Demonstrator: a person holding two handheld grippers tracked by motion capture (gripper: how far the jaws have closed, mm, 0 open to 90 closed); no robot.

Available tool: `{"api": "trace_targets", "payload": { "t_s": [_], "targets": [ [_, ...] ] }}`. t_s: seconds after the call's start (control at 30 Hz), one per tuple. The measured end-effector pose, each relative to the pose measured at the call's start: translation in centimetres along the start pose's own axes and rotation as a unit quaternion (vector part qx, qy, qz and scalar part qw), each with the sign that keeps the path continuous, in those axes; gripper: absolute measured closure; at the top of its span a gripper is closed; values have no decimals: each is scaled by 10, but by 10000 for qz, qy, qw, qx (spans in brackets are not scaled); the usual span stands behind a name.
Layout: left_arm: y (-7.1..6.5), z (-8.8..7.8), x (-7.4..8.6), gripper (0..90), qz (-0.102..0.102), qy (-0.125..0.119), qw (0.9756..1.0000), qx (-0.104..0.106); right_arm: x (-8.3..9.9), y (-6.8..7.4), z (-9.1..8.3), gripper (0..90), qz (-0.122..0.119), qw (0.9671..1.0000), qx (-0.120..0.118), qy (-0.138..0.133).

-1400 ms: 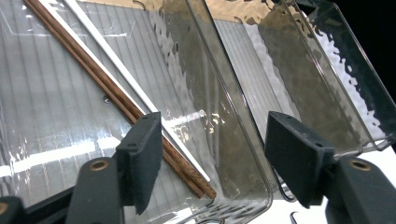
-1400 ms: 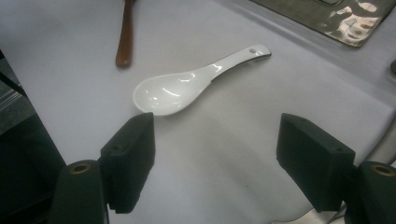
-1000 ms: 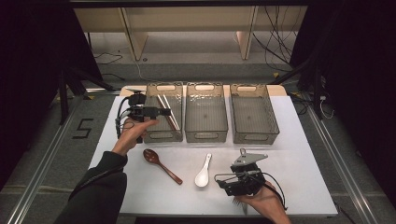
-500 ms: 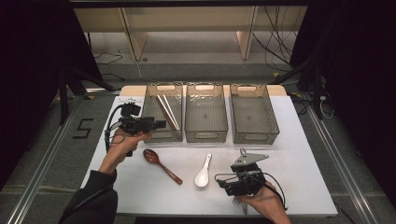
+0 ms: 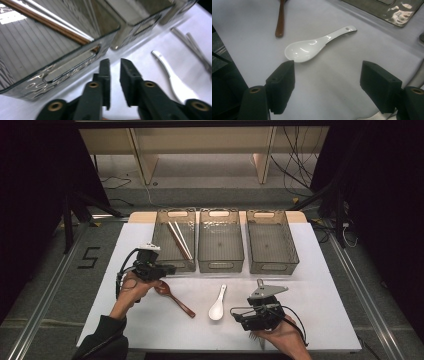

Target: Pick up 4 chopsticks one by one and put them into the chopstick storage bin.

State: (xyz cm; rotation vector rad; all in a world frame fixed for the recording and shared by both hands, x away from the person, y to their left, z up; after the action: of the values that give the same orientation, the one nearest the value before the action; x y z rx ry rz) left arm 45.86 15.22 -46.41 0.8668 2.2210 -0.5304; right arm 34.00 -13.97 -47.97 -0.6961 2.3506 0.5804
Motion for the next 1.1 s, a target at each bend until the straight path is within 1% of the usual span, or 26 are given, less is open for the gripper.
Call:
{"api": "trace_targets", "payload": {
  "t_s": [0.1, 0.17, 0.23, 0.33, 0.4, 0.43, 0.67, 0.77, 0.87, 0.97, 1.1],
  "targets": [
    [2, 6, 6, 872, 36, 121, 9999, -24, 0, 0, 0, 290, 3, 10000, -4, -4],
    [4, 9, 9, 885, 56, 165, 9998, -59, 1, 0, 0, 290, -5, 10000, -3, -3],
    [5, 12, 11, 886, 30, 162, 9999, -51, 1, 0, 0, 290, -6, 10000, -4, -7],
    [9, 16, 16, 887, 41, 262, 9996, -66, 1, 1, 0, 290, -18, 10000, -3, -7],
    [11, 18, 19, 888, 29, 277, 9996, -83, 1, 1, 0, 289, -27, 10000, -8, -10],
    [11, 19, 20, 888, 29, 291, 9995, -106, 1, 1, 0, 288, -16, 10000, -5, -21],
    [17, 26, 25, 889, 224, 534, 9979, -292, 1, 0, -1, 288, -21, 10000, -32, -61],
    [19, 30, 27, 889, 253, 605, 9973, -331, 3, -1, -1, 287, -26, 10000, -36, -65],
    [21, 33, 29, 889, 282, 674, 9964, -437, 3, -2, -2, 288, -5, 10000, -36, -70],
    [23, 36, 31, 888, 300, 729, 9957, -491, 4, -4, -3, 287, 12, 9999, -48, -88],
    [28, 39, 34, 889, 246, 771, 9952, -553, 4, -5, -3, 287, 28, 9999, -46, -92]
  ]
}}
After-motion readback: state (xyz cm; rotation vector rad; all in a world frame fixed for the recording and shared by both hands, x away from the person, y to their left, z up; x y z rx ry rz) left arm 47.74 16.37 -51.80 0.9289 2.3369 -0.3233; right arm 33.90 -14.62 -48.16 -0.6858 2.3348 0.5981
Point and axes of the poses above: each handheld gripper's, and its own axes: z roughly forward along the jaws, x roughly out of its underside, y roughly to its left, the point moved 6 cm from there along z, roughly forward along the jaws, and after that the axes turned 10 degrees about z, right-handed, at the moved point
